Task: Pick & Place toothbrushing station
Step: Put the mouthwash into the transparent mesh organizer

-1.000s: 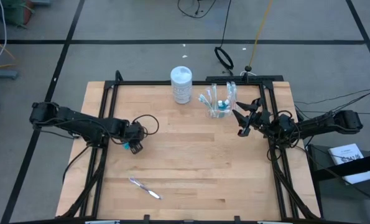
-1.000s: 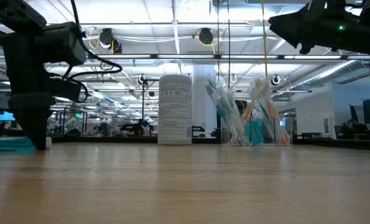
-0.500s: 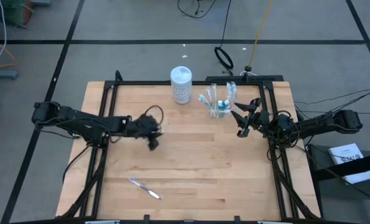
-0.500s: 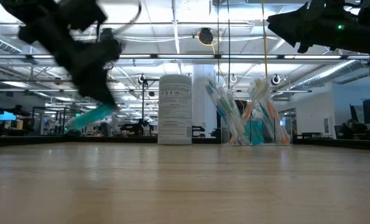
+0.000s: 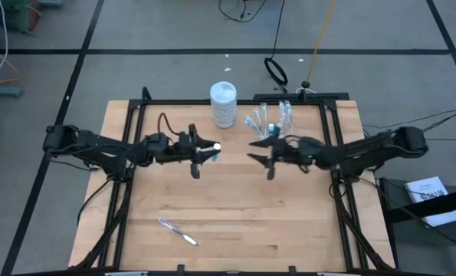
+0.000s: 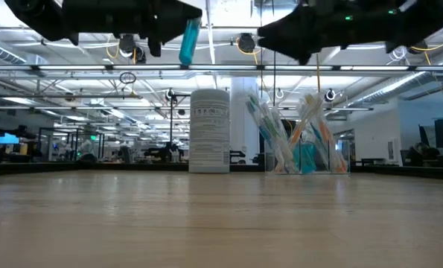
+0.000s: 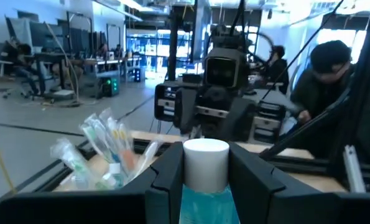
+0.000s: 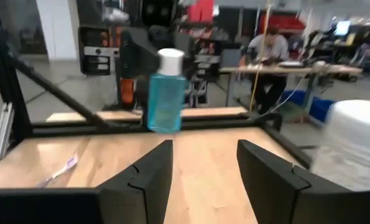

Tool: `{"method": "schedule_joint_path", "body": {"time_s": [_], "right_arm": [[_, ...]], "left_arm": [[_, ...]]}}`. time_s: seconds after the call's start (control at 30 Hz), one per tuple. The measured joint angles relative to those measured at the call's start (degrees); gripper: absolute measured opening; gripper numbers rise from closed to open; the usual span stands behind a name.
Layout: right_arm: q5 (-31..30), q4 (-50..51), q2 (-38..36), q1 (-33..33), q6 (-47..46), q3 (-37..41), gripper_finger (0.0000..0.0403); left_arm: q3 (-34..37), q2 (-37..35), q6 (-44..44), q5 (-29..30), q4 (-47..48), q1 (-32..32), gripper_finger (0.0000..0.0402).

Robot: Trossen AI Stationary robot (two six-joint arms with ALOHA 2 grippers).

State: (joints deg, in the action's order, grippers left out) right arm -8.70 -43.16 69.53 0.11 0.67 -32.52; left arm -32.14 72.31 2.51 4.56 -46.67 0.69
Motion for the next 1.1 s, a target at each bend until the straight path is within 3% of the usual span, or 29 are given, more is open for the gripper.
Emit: {"method": "schedule_joint_path", "body": {"time_s": [0.2,0.37,0.57,0.83,1.1], "right_arm": [[0.77,-2.21,11.8,1.21,1.68,-7.22,0.0178],[8.78,-8.91,18.67,1.13,1.86,-10.33,0.0208],[7.17,-15.71,23.51,1.08,-0.52,-13.7,0.025],[5.96,-16.57,30.93,1.09,-3.46,-20.47,0.0281],[5.8,-16.55,32.0,1.15,-1.85,-22.07,0.0278]], "left_arm": [[-0.02,2.99,-1.34,-2.78,-1.85,0.02,0.0104],[-0.07,3.38,-0.56,-5.63,-2.99,-0.03,0.0104],[-0.07,3.47,-0.74,-5.81,-3.67,-0.13,0.0104],[-0.07,3.47,-2.82,-8.88,-4.28,-0.46,0.0104],[-0.07,3.47,-2.83,-8.17,-4.14,-0.46,0.0104]]}}
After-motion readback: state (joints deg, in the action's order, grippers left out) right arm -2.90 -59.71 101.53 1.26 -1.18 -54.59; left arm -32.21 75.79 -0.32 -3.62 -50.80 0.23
